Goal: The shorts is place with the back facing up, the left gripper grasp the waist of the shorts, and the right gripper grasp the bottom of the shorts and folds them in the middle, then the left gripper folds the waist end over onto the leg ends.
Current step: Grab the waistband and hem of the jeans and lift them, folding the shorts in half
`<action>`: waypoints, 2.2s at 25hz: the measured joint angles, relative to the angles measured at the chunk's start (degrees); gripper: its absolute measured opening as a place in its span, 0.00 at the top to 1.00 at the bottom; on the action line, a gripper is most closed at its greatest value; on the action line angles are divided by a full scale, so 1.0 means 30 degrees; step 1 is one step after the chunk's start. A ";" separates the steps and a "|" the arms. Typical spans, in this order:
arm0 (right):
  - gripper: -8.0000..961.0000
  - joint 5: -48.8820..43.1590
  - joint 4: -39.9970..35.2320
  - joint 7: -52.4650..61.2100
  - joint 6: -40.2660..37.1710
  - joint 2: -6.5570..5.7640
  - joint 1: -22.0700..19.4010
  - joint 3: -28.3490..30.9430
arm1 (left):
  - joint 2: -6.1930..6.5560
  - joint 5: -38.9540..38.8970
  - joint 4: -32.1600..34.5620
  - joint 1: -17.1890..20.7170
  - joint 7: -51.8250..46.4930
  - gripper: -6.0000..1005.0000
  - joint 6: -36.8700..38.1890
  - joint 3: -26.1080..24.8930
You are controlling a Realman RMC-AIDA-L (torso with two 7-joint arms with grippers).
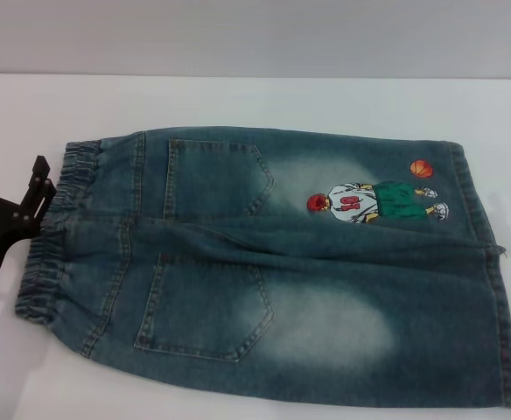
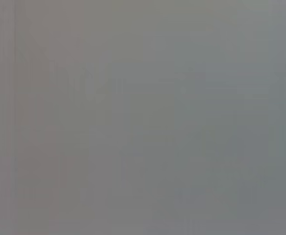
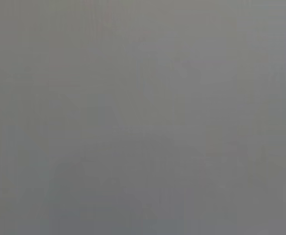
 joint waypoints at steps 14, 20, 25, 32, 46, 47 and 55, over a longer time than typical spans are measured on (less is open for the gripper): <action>0.28 -0.1387 0.0518 0.1268 0.0573 -0.0283 0.0579 0.0053 | 0.0318 0.0439 -0.0619 0.0053 -0.1158 0.23 -0.0323 0.0540; 0.28 -0.1584 0.0554 0.2840 0.3725 -0.0796 0.2855 0.0009 | 0.1284 0.0508 -0.3150 0.0091 -0.1295 0.23 -0.2432 0.0285; 0.28 -0.1593 0.0518 0.4207 0.6356 -0.1048 0.4418 0.0062 | 0.1821 0.0505 -0.4890 0.0237 -0.1266 0.22 -0.4207 -0.0146; 0.29 -0.2184 -0.0539 0.7651 1.1242 -0.1480 0.6922 -0.0513 | 0.2211 0.0559 -0.6689 0.0334 -0.1308 0.22 -0.7033 -0.1367; 0.29 -1.2988 -0.9595 2.5417 1.7816 -0.0075 0.8671 -0.5242 | 0.2015 0.3676 -1.3822 0.1877 -0.1259 0.22 -1.6704 -0.5340; 0.29 -1.3772 -1.0134 2.6890 1.8037 -0.0074 0.8704 -0.6011 | 0.1940 0.3940 -1.4238 0.1980 -0.1252 0.22 -1.7384 -0.5610; 0.28 -1.9249 -1.4538 3.6002 1.8846 -0.0005 0.8323 -1.0323 | 0.1659 0.4734 -1.6568 0.2555 -0.1232 0.23 -2.0777 -0.6233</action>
